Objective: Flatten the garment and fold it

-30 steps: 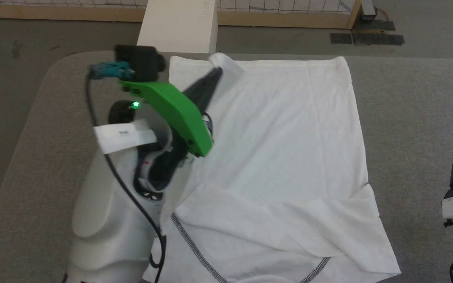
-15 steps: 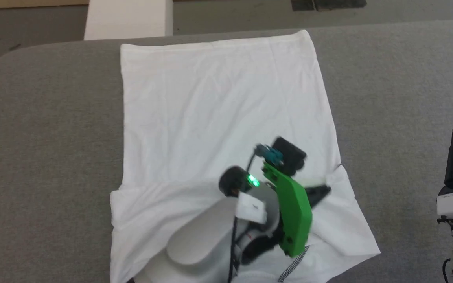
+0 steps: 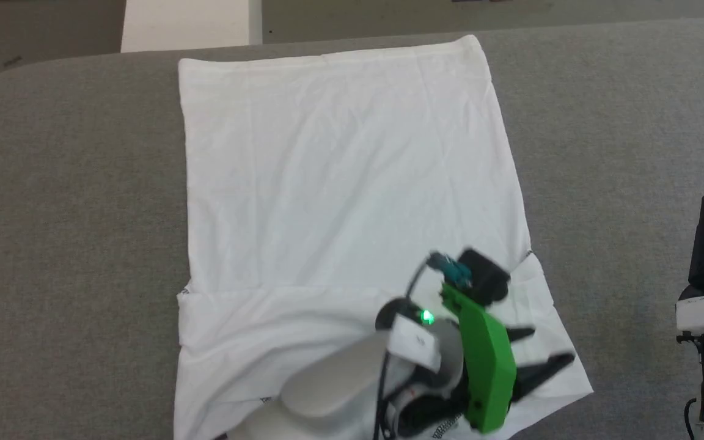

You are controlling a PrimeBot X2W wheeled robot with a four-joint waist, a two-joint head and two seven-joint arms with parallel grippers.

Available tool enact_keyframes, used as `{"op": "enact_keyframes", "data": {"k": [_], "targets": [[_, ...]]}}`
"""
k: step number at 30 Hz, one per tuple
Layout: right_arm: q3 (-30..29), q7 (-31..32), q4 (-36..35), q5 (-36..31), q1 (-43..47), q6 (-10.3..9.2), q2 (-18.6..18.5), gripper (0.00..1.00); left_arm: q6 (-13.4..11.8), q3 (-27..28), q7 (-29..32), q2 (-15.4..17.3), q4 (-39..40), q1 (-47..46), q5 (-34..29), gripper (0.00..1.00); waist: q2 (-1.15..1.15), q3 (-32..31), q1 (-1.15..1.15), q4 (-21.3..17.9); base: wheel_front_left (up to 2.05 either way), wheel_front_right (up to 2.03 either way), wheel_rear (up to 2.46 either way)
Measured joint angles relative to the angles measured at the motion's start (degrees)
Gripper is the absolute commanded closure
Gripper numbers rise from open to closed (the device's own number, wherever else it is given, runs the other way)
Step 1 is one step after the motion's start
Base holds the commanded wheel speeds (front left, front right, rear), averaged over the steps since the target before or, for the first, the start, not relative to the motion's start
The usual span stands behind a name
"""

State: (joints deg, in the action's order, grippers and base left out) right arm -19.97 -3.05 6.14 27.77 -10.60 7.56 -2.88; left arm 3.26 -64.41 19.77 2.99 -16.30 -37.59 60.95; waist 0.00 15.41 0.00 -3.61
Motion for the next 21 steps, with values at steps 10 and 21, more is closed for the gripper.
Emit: {"op": "enact_keyframes", "data": {"k": [10, 21], "targets": [[2.0, 1.9, -0.6, -1.6, -0.6, 0.0, 0.0, 0.0, -5.8, 16.6, -19.8, 5.4, -1.1, -10.1, -1.7, 0.0, 0.0, -2.6, 0.0, 2.3, 0.0, 0.0, 0.0], [5.9, 7.5, -0.9, -4.2, -2.5, 0.0, 0.0, 0.0, -16.4, 29.6, -34.2, 21.3, -2.6, -0.6, -9.3, 0.0, 0.0, -3.6, 0.0, 3.4, 0.0, 0.0, 0.0]]}}
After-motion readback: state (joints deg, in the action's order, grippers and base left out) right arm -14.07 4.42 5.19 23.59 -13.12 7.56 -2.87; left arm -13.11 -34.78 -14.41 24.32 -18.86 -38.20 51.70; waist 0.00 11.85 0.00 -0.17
